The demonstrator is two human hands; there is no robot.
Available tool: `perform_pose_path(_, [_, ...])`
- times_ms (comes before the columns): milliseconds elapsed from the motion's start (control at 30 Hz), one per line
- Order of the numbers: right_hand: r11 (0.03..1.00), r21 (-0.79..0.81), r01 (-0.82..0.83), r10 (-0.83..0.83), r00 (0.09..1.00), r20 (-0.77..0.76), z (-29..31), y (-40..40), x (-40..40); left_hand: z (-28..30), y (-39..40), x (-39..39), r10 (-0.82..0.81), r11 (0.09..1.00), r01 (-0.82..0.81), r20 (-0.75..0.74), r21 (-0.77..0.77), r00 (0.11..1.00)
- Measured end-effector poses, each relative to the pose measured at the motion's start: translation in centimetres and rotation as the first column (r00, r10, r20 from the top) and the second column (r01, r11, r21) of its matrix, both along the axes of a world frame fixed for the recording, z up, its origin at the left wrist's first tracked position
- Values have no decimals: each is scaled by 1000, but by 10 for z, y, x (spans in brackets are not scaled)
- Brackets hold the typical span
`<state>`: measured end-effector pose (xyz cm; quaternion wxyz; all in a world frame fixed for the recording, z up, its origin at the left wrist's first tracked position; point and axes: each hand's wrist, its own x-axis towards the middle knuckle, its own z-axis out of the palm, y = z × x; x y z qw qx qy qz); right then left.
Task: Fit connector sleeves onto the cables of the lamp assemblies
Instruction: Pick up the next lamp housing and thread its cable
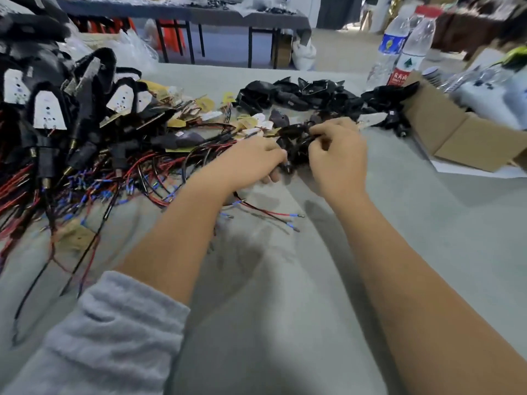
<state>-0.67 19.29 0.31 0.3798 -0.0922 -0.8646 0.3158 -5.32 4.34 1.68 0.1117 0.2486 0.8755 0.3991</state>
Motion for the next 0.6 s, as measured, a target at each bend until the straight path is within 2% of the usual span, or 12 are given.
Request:
perform_pose_path(100, [966, -201, 162, -167, 986, -8, -8, 23, 4, -20, 7, 9, 10, 999, -13, 83, 39, 997])
perform_pose_path(200, [897, -363, 253, -264, 964, 19, -14, 42, 4, -29, 0, 9, 36, 992, -42, 54, 119, 998])
perform_pose_path(300, [870, -414, 268, -276, 960, 41, -17, 45, 2, -34, -3, 7, 49, 991, -45, -28, 130, 998])
perform_pose_path(367, [891, -393, 228, -229, 972, 45, -19, 35, 2, -40, -1, 8, 82, 995, -74, -128, 71, 988])
perform_pose_path(467, [964, -253, 81, -70, 996, 53, -24, 13, 2, -45, 4, 11, 95, 991, -119, -307, -58, 947])
perform_pose_path(533, [994, -102, -30, 38, 996, 78, -26, 0, 2, -47, 6, 10, 103, 990, -131, -351, -57, 931])
perform_pose_path(600, [991, 39, -131, 127, 988, 92, -26, -8, 2, -47, 4, 9, 122, 992, -128, -346, 8, 930])
